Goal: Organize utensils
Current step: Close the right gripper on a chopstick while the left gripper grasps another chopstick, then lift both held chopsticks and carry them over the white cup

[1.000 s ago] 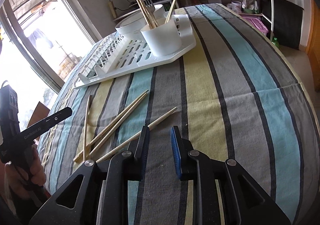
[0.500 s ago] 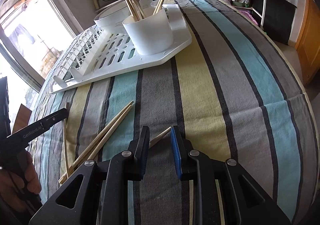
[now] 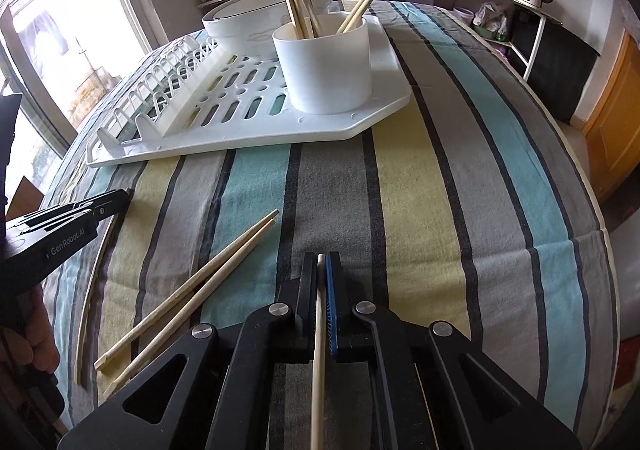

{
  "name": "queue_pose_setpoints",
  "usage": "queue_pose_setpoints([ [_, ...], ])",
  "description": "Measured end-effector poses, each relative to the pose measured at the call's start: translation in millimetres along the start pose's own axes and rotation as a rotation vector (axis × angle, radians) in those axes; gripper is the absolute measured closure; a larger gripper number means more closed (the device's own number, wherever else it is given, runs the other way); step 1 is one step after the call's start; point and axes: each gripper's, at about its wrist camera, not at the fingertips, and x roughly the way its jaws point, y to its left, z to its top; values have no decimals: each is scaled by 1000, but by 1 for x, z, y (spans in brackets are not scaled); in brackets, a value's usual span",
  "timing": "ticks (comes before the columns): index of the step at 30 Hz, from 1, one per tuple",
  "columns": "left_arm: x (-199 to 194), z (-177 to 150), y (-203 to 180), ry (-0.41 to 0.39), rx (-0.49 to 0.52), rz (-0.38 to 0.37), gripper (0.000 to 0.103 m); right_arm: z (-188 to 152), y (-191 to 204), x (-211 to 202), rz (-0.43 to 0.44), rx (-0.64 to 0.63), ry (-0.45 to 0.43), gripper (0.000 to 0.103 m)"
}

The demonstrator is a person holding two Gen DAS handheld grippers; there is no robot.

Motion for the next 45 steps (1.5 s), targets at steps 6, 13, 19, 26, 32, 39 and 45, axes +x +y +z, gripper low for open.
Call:
queue_pose_setpoints([
  [6, -14, 0, 4, -32, -2, -92, 98, 7, -7, -11, 63, 7, -33, 99],
  [13, -49, 5, 7, -105, 13, -140, 98, 19, -8, -38, 107, -9, -107, 99],
  [19, -94, 13, 14, -208, 18, -187, 98, 28, -8, -73, 138, -26, -193, 99],
  [26, -133, 15, 21, -328, 20, -239, 98, 31, -9, -111, 161, -43, -303, 99],
  [32, -133, 14, 24, -447, 25, -273, 98, 27, -8, -124, 169, -54, -355, 99],
  [39, -94, 15, 27, -363, -15, -308, 98, 27, -9, -123, 168, -53, -354, 99],
  [45, -99, 13, 27, -369, -5, -327, 98, 27, -10, -122, 170, -54, -351, 99],
])
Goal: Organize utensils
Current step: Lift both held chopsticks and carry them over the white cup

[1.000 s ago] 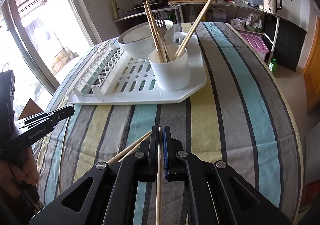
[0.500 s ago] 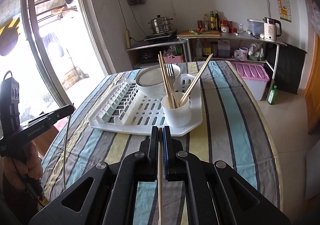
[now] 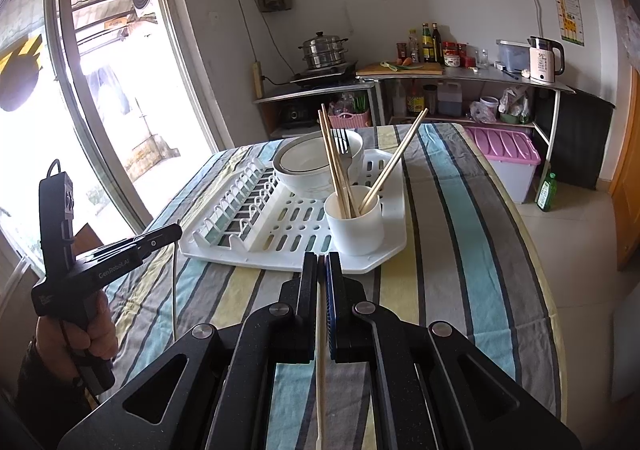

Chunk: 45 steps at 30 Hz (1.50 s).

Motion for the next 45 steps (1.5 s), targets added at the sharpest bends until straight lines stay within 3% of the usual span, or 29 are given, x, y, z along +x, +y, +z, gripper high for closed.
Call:
queue_pose_setpoints([
  [13, -54, 1, -16, -105, 42, -50, 98, -5, 1, -14, 12, -5, -27, 99],
  [23, -87, -12, -22, -109, 54, -66, 98, -12, 9, -39, 11, -44, -55, 99],
  [33, -83, 14, -33, -128, 77, -62, 98, 5, 6, -48, -9, -54, -100, 99],
  [45, -36, 83, -69, -126, 114, -96, 98, 69, -9, -34, -14, -47, -188, 99],
])
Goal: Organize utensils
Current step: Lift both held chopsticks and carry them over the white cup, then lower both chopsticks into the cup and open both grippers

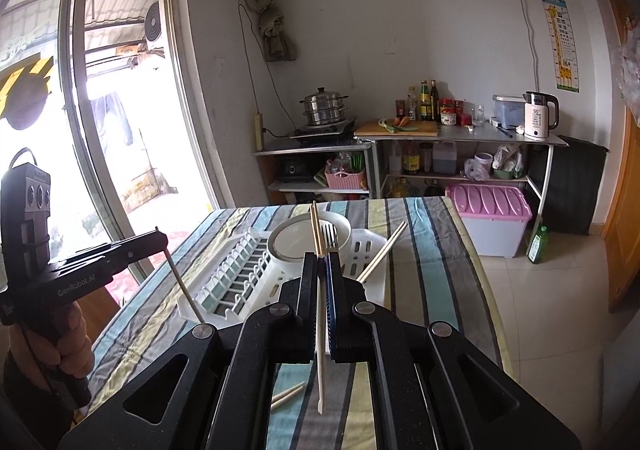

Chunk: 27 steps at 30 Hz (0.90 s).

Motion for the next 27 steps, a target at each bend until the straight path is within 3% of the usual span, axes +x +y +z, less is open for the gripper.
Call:
queue_pose_setpoints([
  [12, 54, 58, -15, -43, -3, -37, 98, 49, -12, 34, 3, 13, -75, 99],
  [27, 116, 56, -5, 8, -23, -43, 98, 54, -35, 87, 3, 56, -66, 100],
])
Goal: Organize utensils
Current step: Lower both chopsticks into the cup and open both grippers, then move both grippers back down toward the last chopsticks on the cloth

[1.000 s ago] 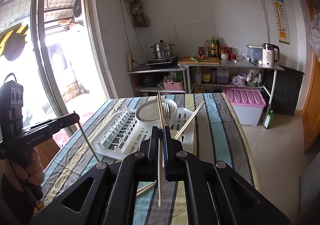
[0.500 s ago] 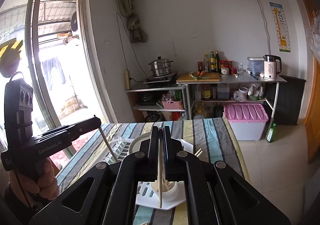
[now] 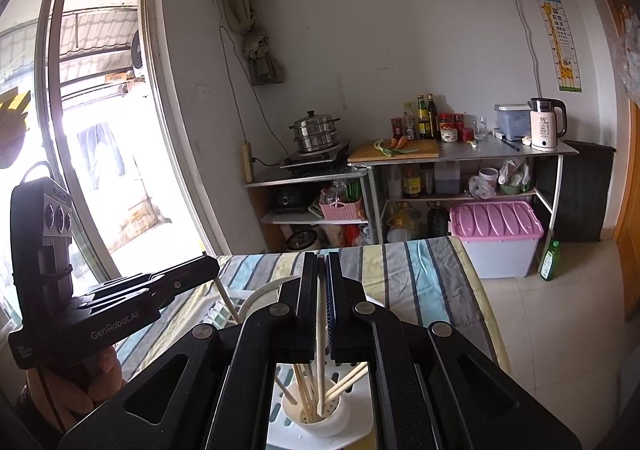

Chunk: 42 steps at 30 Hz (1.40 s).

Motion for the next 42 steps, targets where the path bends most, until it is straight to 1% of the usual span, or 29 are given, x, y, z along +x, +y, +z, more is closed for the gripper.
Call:
queue_pose_setpoints([
  [8, 24, -19, 12, 63, -22, 15, 98, -20, -9, 24, -11, 16, 72, 99],
  [10, 27, -24, 14, 77, -26, 20, 98, -24, -11, 26, -16, 18, 78, 99],
  [15, 31, -31, 21, 99, -43, 33, 98, -23, -13, 25, -27, 8, 85, 99],
  [18, 31, -31, 24, 103, -54, 42, 97, -22, -16, 27, -37, 12, 103, 99],
  [19, 31, -31, 24, 104, -55, 44, 97, -22, -17, 27, -39, 13, 107, 99],
  [20, 29, -31, 25, 102, -54, 46, 97, -23, -19, 28, -42, 16, 110, 95],
  [21, 28, -32, 24, 100, -54, 46, 97, -23, -20, 28, -43, 21, 112, 92],
  [22, 27, -32, 25, 98, -52, 45, 97, -24, -21, 27, -43, 27, 111, 87],
  [23, 25, -32, 25, 96, -51, 46, 97, -24, -23, 25, -41, 34, 108, 84],
  [25, 22, -32, 27, 92, -53, 45, 96, -24, -24, 21, -39, 36, 103, 84],
  [30, 6, -36, 30, 75, -55, 45, 87, -26, -24, 8, -32, 42, 89, 82],
  [32, -3, -40, 31, 68, -56, 43, 87, -29, -23, 0, -23, 46, 85, 81],
  [36, -24, -57, 32, 66, -37, 37, 86, -42, -19, -21, -13, 39, 77, 80],
  [42, -50, -95, 29, 100, 7, 33, 83, -73, -8, -50, 7, 32, 94, 80],
])
